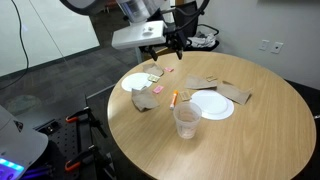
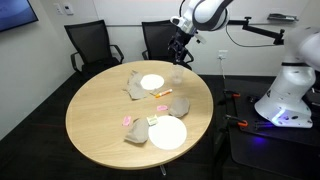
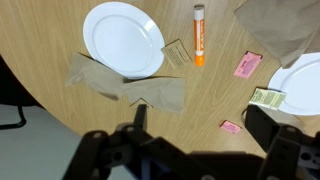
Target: Remove the orange marker from the clear cup
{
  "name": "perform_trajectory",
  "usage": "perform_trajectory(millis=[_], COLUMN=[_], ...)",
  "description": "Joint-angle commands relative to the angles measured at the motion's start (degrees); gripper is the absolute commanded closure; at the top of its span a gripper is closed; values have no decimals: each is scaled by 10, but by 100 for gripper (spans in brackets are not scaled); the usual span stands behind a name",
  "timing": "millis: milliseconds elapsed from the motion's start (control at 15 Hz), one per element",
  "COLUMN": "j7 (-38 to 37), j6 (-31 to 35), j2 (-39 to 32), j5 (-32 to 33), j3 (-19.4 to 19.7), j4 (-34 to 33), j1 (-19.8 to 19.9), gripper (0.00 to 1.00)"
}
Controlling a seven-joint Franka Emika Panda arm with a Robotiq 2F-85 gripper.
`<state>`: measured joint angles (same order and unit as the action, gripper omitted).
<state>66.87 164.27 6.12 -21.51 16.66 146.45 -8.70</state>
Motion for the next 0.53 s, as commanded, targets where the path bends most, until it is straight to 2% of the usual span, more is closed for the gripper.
perform_trajectory(millis=[0, 67, 133, 467], j7=[-42, -45, -23, -23], j6=[-13, -13, -1, -1], j2=[42, 47, 16, 15], j5=[39, 43, 24, 24], j3=[-9, -10, -1, -2], j4=[19, 21, 4, 5], j1=[11, 10, 0, 0], gripper=[0, 0, 0, 0])
